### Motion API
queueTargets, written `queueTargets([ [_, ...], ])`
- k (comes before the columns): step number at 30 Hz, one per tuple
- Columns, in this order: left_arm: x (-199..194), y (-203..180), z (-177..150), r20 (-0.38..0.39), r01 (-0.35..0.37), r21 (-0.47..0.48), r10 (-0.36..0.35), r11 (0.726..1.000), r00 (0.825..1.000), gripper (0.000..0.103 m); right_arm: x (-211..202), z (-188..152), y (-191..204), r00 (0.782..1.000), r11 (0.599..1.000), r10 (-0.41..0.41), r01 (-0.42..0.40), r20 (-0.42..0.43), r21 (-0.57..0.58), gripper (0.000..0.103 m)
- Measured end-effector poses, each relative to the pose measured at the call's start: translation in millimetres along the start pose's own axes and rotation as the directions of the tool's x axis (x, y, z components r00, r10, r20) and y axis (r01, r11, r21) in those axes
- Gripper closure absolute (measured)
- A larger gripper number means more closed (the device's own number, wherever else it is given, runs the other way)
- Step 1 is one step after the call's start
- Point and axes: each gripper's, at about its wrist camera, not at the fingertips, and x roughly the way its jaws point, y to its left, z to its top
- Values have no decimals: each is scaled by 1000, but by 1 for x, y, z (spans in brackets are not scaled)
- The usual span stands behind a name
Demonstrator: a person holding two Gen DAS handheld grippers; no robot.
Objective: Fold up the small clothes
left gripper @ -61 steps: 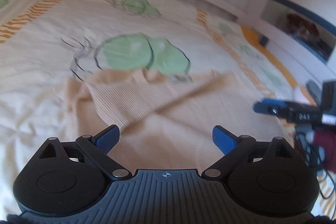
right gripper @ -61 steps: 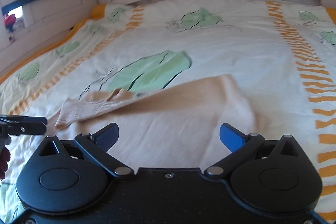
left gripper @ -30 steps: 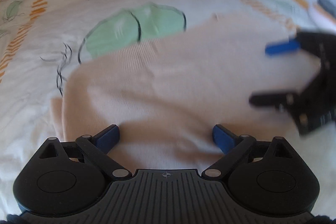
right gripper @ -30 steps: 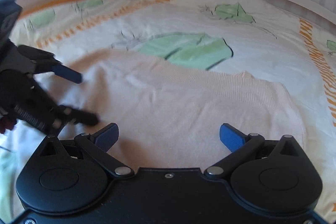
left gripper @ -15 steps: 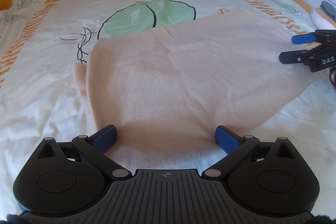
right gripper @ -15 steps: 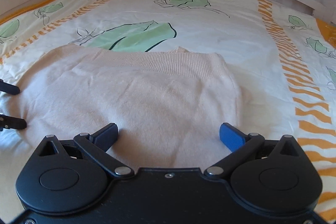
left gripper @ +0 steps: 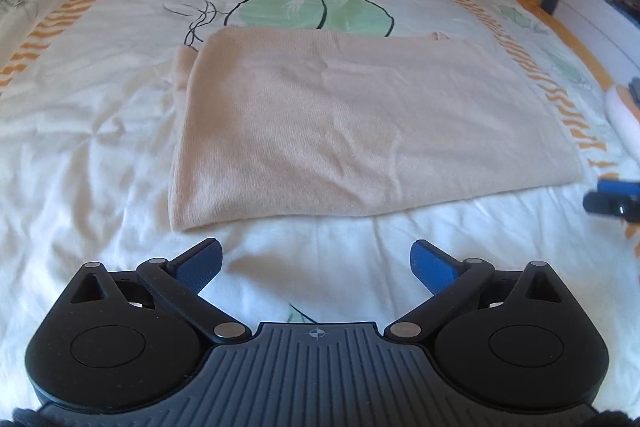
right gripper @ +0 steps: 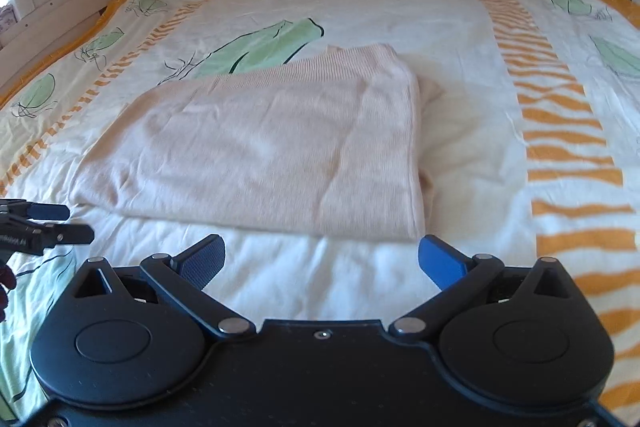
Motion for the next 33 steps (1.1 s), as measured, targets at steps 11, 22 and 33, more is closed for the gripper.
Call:
queueTargets([
  [11, -18, -25, 11, 35, 3, 9, -4, 1000, 999, 1, -7, 0, -26, 996, 982, 84, -81, -9, 171, 0],
  [22, 10, -34, 41, 42, 29, -24, -28, 999, 999, 1, 35, 28, -70, 989, 930, 145, -136, 0, 342, 0],
  [33, 51, -50, 85, 41, 47, -14, -47, 999, 998, 1, 86, 45, -101, 934, 842, 345, -352, 92, 409, 0],
])
